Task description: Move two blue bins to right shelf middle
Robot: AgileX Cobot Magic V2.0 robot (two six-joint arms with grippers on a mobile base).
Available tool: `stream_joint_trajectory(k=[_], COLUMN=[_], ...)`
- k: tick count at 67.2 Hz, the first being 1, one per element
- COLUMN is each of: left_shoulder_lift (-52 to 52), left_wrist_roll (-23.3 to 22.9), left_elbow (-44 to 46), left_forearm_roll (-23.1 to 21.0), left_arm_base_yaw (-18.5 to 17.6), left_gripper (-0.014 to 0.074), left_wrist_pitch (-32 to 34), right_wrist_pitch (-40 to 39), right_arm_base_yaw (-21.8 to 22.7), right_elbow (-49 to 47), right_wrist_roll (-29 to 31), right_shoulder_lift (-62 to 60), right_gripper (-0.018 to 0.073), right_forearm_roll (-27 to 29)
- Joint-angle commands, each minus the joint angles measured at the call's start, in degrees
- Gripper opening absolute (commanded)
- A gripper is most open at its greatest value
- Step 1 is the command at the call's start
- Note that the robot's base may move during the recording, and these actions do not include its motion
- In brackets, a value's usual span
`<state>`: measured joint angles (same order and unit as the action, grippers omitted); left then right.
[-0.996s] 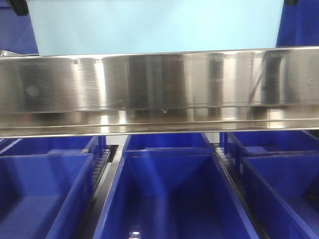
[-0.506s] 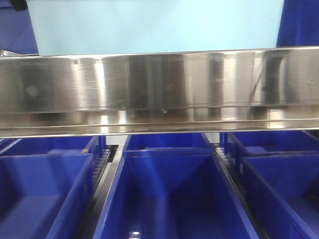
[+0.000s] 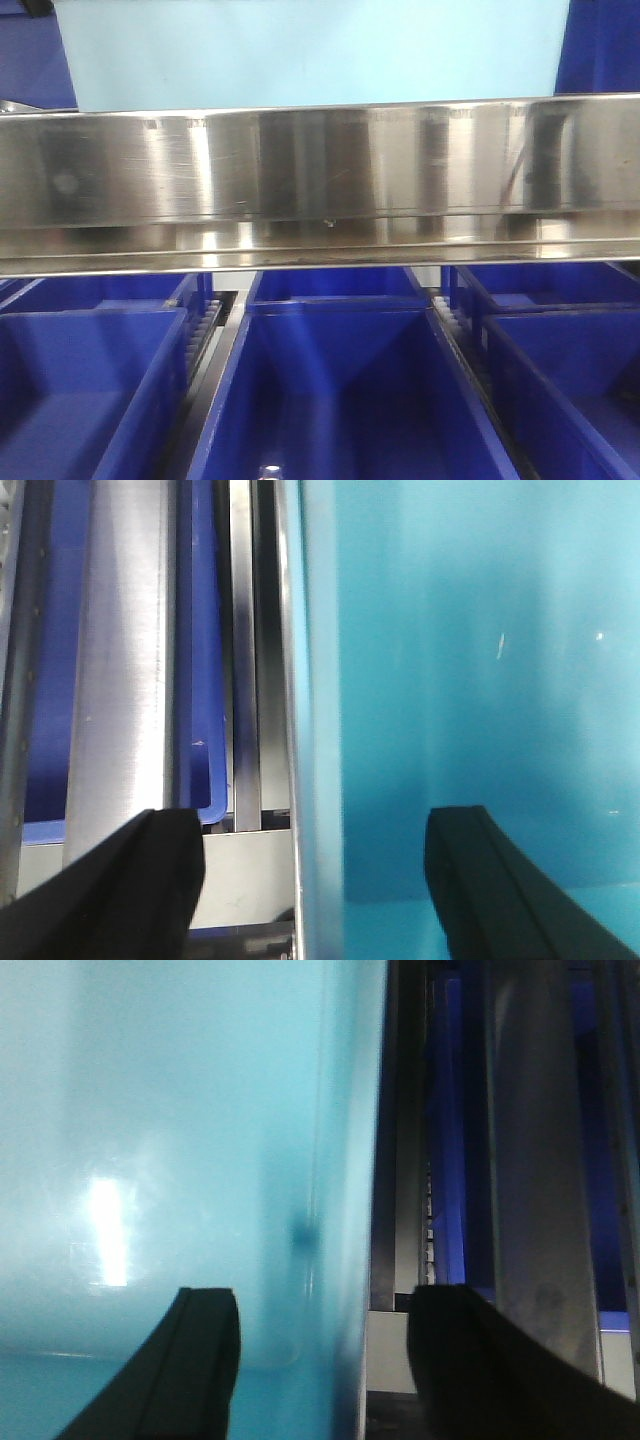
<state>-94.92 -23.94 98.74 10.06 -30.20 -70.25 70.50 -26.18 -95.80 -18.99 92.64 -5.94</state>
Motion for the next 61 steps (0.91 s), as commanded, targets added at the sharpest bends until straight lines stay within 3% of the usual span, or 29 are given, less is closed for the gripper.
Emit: stream_joint_trajectory(k=[1,47,53,61], left_shoulder_lift=[-0.2,-0.3,-0.3,-0.3], left_wrist_roll=[0.0,-0.4,-0.8,-1.8], left_elbow=[0.1,0.1,0.1,0.1], left_forearm_roll=[0.0,-0.6,-0.7,-1.0], left_arm_base_yaw=[0.2,0.2,0.2,0.2], left_gripper=[0.0382,0.0365,0.0308,0.0161], left_wrist_pitch=[0.3,0.3,0.3,0.3], right_wrist_pitch=[-0.5,-0.5,-0.5,-0.5], right_arm_base_yaw=[0.2,0.2,0.2,0.2], right_elbow=[-0.2,-0.2,-0.2,-0.2], right_wrist_roll=[0.3,0.3,0.3,0.3], right_shoulder_lift=[-0.6,0.4,0.4,0.4], right_gripper=[0.0277,0.0274,0.0209,0.0027], right_forearm_roll=[-0.2,0.1,0.1,0.1])
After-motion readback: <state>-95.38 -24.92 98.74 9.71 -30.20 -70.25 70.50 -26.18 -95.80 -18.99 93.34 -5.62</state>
